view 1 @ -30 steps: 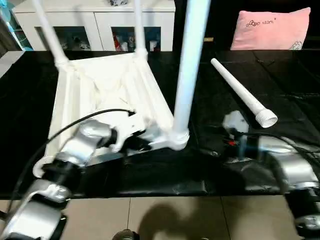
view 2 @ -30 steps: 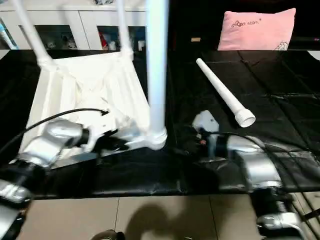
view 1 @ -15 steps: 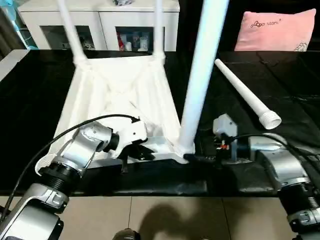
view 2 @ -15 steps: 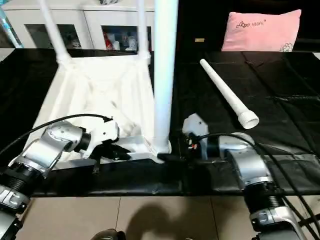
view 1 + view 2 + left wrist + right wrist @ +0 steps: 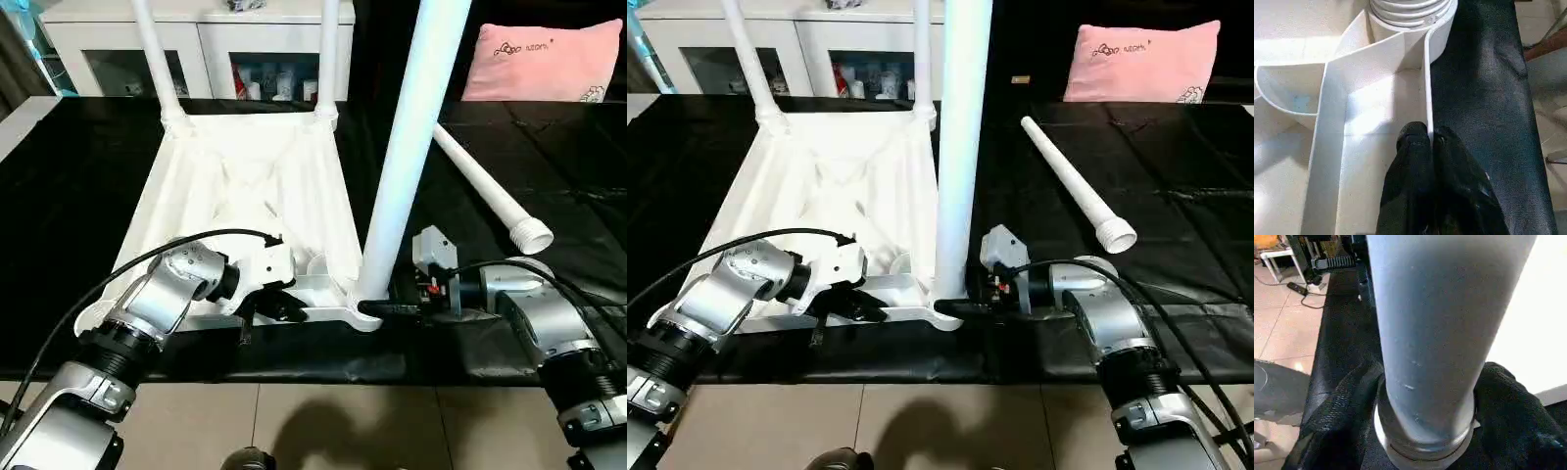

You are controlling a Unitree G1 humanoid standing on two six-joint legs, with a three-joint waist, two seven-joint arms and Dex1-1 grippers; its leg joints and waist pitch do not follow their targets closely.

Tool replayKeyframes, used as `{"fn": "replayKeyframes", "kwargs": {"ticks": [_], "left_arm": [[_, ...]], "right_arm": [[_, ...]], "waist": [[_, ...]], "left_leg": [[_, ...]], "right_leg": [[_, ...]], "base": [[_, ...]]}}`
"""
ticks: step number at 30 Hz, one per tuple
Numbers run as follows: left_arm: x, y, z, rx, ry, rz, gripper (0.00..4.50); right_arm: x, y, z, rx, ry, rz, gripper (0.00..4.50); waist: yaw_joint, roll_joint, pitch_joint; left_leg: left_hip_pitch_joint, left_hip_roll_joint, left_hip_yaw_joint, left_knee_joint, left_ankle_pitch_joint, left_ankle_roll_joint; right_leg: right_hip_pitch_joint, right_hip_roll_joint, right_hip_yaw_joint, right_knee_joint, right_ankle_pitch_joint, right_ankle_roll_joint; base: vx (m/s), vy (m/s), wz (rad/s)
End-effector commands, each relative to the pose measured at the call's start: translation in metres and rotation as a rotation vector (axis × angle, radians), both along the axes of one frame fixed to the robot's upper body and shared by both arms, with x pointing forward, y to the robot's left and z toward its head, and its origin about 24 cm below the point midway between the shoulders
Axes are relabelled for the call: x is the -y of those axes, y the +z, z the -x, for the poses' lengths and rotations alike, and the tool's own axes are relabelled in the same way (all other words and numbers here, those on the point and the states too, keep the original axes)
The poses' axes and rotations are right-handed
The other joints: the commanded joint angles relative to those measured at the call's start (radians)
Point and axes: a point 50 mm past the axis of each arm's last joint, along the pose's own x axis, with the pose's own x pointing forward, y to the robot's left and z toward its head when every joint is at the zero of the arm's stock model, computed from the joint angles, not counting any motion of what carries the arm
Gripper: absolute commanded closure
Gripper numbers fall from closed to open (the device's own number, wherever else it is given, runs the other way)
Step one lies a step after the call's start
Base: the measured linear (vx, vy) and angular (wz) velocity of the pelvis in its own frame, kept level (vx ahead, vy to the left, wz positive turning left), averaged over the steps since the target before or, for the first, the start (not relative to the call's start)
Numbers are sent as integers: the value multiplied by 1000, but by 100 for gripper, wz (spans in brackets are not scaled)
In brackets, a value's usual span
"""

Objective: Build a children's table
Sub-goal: Rotate leg to tighten

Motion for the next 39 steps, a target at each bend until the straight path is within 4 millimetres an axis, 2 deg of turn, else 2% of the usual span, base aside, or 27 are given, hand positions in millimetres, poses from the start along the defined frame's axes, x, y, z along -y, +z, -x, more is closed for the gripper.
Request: {"fn": "replayKeyframes", "kwargs": {"ticks": [1,9,14,15,23,25,28,29,30,32,33,35,36,37,38,39], "left_arm": [[9,3,5,1,-97,-10,450],[7,-1,3,-2,-91,-18,450],[6,-2,3,-6,-88,-21,450],[4,-3,2,-12,-82,-24,450],[1,-5,0,-24,-40,-22,450],[3,-6,-4,-8,10,-16,450],[11,1,-17,22,159,41,450],[11,1,-17,22,159,41,450],[15,6,-26,37,256,77,450],[23,15,-37,56,378,133,450],[25,17,-39,62,404,147,450],[29,21,-43,79,446,169,450],[34,26,-47,95,494,199,450],[34,26,-47,95,494,199,450],[43,33,-52,111,567,253,450],[43,33,-52,111,567,253,450]], "right_arm": [[-1,2,0,3,37,14,182],[-2,-2,3,-19,48,3,240],[-2,-3,4,-24,50,1,248],[-4,-5,6,-31,50,-7,248],[-9,-7,7,-40,27,-30,249],[-11,-11,5,-41,-26,-26,249],[-14,-19,4,-59,-116,-15,249],[-14,-19,4,-59,-116,-15,249],[-15,-23,3,-87,-178,-19,249],[-18,-30,-1,-122,-292,-24,250],[-19,-32,-2,-132,-325,-24,250],[-21,-36,-5,-137,-387,-18,250],[-24,-40,-9,-153,-467,-21,250],[-24,-40,-9,-153,-467,-21,250],[-28,-45,-14,-168,-577,-27,250],[-28,-45,-14,-168,-577,-27,250]], "waist": [[-6,-10,-77],[-6,-9,-77],[-6,-7,-77],[-5,-4,-77],[-6,-4,-77],[-7,-7,-75],[-12,-5,-67],[-12,-5,-63],[-14,-6,-63],[-18,-6,-60],[-21,-9,-62],[-31,-9,-61],[-34,-10,-62],[-35,-9,-61],[-37,-12,-63],[-40,-10,-62]], "left_leg": [[31,31,-5,-61,-183,62],[30,31,-6,-61,-189,61],[31,31,-7,-62,-202,54],[32,31,-7,-62,-208,52],[32,30,-7,-63,-222,42],[32,30,-8,-65,-229,40],[37,30,-9,-73,-302,11],[45,29,-9,-75,-341,-6],[47,28,-13,-76,-368,-17],[47,27,-14,-79,-378,-32],[47,25,-18,-79,-388,-38],[38,23,-22,-84,-390,-36],[40,22,-23,-82,-397,-33],[38,20,-22,-80,-390,-30],[38,19,-22,-80,-386,-25],[35,20,-21,-81,-380,-27]], "right_leg": [[42,-38,24,-56,-92,-257],[42,-37,23,-57,-94,-260],[43,-38,23,-57,-100,-261],[42,-37,23,-58,-101,-262],[43,-39,23,-58,-107,-262],[43,-38,23,-59,-123,-258],[39,-41,24,-72,-238,-238],[33,-42,26,-80,-304,-224],[34,-45,27,-86,-365,-205],[30,-42,26,-89,-391,-193],[32,-46,24,-92,-416,-182],[36,-45,21,-95,-435,-160],[34,-45,19,-100,-442,-153],[32,-45,20,-100,-432,-157],[34,-45,19,-103,-431,-153],[32,-44,21,-99,-419,-157]], "base": [[0,0,0],[0,0,0],[0,0,0],[0,0,0],[0,0,0],[0,0,0],[0,0,0],[0,0,0],[0,0,0],[-26,3,-1],[-53,12,-4],[-26,6,-2],[0,0,0],[0,0,0],[0,0,0],[0,0,0]]}}
